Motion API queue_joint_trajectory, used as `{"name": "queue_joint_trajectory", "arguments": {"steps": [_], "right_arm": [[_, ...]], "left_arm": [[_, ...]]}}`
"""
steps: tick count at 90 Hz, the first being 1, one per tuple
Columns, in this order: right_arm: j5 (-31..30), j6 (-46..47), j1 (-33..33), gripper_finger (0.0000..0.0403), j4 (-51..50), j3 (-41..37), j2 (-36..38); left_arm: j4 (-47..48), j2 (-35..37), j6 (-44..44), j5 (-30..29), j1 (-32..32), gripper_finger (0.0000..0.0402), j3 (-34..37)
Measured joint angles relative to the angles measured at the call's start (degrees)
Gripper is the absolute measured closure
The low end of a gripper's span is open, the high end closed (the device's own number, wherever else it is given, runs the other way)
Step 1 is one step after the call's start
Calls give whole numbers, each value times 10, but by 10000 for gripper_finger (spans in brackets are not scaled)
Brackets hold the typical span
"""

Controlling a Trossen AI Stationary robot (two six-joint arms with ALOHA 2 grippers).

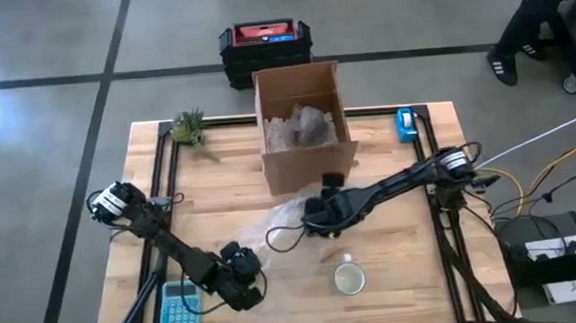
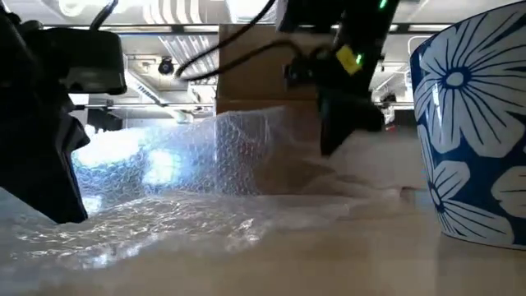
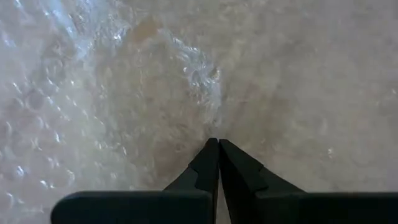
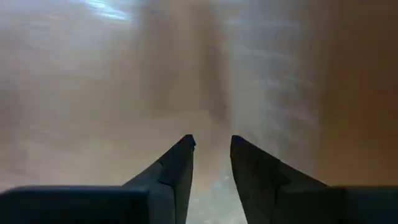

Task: Wrap mug
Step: Prepare the bubble wrap

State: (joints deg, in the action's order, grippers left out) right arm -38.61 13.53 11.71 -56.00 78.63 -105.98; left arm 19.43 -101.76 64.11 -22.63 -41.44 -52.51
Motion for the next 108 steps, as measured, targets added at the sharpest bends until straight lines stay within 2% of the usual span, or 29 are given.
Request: {"name": "queue_joint_trajectory", "arguments": {"steps": [11, 21, 35, 46, 53, 63, 77, 83, 92, 108], "right_arm": [[-46, -3, -6, 331, -33, -1, 29], [-76, -5, -9, 343, -58, -1, 58], [-81, -16, -9, 357, -70, -1, 94], [-75, -21, -8, 365, -69, -1, 116], [-42, -22, -8, 369, -65, -1, 124], [43, -33, -9, 374, -60, -1, 128], [186, -36, -9, 372, -47, -5, 114], [226, -36, -9, 363, -30, -13, 108], [253, -41, -9, 338, -5, -31, 100], [255, -38, -9, 276, -13, -79, 94]], "left_arm": [[3, 3, 0, 4, -12, 402, 0], [9, 12, -10, 31, -23, 402, 1], [19, 23, -14, 87, -39, 402, 1], [33, 33, -20, 104, -46, 402, 2], [51, 42, -20, 109, -46, 402, 3], [69, 60, -17, 95, -48, 402, 2], [68, 90, -17, 52, -45, 402, 0], [69, 106, -17, 29, -45, 402, -1], [71, 126, -17, -17, -45, 402, -1], [81, 137, -20, -94, -41, 402, 2]]}}
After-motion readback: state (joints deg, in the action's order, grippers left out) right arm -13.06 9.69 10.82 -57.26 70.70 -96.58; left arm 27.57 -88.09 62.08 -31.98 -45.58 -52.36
